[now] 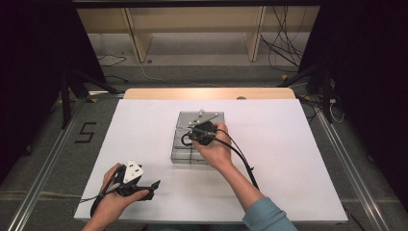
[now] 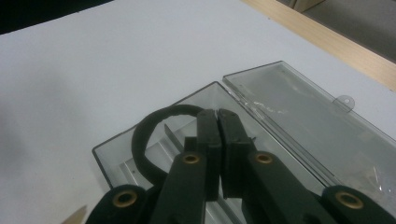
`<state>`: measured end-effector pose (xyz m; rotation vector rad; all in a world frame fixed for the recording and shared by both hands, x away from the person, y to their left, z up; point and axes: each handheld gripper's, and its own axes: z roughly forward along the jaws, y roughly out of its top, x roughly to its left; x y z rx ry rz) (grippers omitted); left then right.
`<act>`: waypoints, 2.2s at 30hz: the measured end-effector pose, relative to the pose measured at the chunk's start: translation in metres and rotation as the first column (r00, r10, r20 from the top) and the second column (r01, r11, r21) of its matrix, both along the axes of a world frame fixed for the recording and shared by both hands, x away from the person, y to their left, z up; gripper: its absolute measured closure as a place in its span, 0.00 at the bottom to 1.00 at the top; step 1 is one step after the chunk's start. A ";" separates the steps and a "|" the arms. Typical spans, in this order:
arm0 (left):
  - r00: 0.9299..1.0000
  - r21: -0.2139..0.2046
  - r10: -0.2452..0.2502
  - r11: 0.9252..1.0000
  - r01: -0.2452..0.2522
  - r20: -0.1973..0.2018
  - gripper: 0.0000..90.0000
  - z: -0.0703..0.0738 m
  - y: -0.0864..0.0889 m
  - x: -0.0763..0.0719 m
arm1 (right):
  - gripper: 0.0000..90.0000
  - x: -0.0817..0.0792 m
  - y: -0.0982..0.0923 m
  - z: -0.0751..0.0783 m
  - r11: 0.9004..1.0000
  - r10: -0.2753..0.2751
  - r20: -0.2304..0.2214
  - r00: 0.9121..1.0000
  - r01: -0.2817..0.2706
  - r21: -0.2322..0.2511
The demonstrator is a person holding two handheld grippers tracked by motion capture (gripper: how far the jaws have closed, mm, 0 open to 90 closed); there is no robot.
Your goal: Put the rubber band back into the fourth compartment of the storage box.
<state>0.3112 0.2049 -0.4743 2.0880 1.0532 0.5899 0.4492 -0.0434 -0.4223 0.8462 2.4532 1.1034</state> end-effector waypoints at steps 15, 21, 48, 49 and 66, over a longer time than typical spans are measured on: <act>1.000 0.002 -0.003 1.000 0.003 0.000 0.18 0.000 0.000 0.000 | 0.99 0.004 0.009 -0.001 1.000 0.008 -0.011 1.000 -0.008 -0.021; 1.000 -0.001 -0.001 1.000 0.001 -0.002 0.18 0.000 0.000 0.000 | 0.99 0.007 0.013 -0.004 0.999 0.007 -0.022 1.000 -0.008 -0.034; 1.000 0.005 -0.013 1.000 0.013 -0.008 0.18 0.000 0.000 0.000 | 0.98 0.010 0.028 -0.026 0.994 0.016 -0.093 0.996 -0.025 -0.104; 1.000 0.005 -0.012 1.000 0.012 -0.008 0.18 0.000 0.000 0.000 | 0.98 0.010 0.029 -0.027 0.994 0.015 -0.092 0.996 -0.025 -0.103; 1.000 0.008 -0.018 1.000 0.018 -0.011 0.18 0.000 -0.001 0.000 | 0.98 0.009 0.035 -0.036 0.990 0.039 -0.112 0.993 -0.053 -0.133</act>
